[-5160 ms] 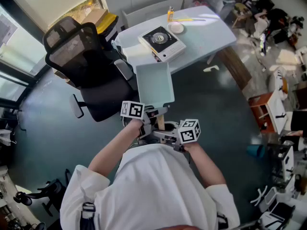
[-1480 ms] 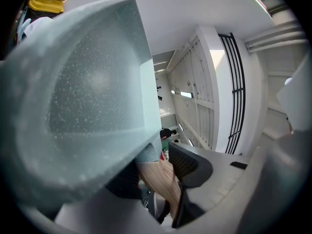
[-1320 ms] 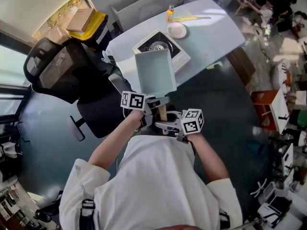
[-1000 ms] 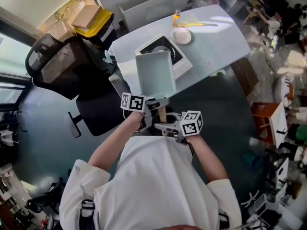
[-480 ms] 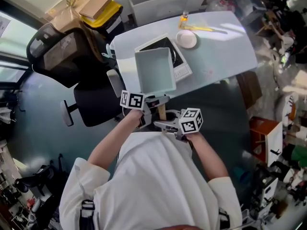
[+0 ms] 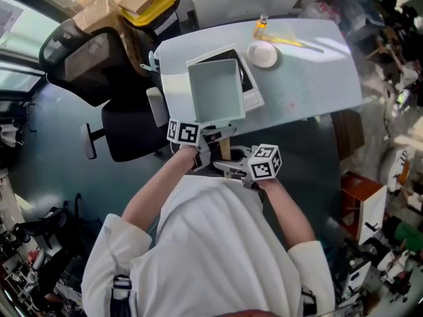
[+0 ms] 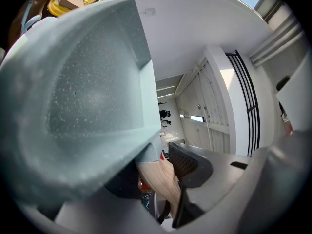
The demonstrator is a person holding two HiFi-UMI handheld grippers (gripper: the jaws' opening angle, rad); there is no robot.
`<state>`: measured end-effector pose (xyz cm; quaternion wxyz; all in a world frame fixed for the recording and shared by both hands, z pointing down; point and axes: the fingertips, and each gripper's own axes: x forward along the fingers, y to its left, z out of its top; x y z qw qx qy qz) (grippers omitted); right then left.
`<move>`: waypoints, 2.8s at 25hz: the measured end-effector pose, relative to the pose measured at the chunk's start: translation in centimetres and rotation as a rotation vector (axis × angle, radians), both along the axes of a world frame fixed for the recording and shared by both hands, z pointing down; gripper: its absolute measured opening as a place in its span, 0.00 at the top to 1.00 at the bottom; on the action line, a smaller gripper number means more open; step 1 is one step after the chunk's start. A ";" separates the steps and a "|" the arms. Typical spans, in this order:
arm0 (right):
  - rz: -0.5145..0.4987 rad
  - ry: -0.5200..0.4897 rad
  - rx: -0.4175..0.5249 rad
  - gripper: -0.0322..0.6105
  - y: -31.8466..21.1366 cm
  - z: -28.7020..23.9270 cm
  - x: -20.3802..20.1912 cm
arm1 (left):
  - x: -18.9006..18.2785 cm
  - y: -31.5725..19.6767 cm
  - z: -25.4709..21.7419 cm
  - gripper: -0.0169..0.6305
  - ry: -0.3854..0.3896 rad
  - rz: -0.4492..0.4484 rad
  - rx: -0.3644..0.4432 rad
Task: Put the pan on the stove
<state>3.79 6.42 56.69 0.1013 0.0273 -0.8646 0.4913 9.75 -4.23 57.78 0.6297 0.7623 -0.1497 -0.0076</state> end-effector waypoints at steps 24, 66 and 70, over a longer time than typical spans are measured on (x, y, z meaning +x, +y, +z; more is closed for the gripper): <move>0.043 0.062 -0.052 0.67 -5.9 6.0 -0.1 | 0.6 -5.5 6.1 0.68 0.015 0.079 -0.018; 0.133 0.136 -0.200 0.68 -10.7 14.6 -0.3 | 0.9 -9.6 15.3 0.67 0.016 0.082 -0.073; 0.138 0.154 -0.199 0.68 -10.5 15.1 0.0 | 1.1 -9.5 15.6 0.66 -0.010 0.091 -0.063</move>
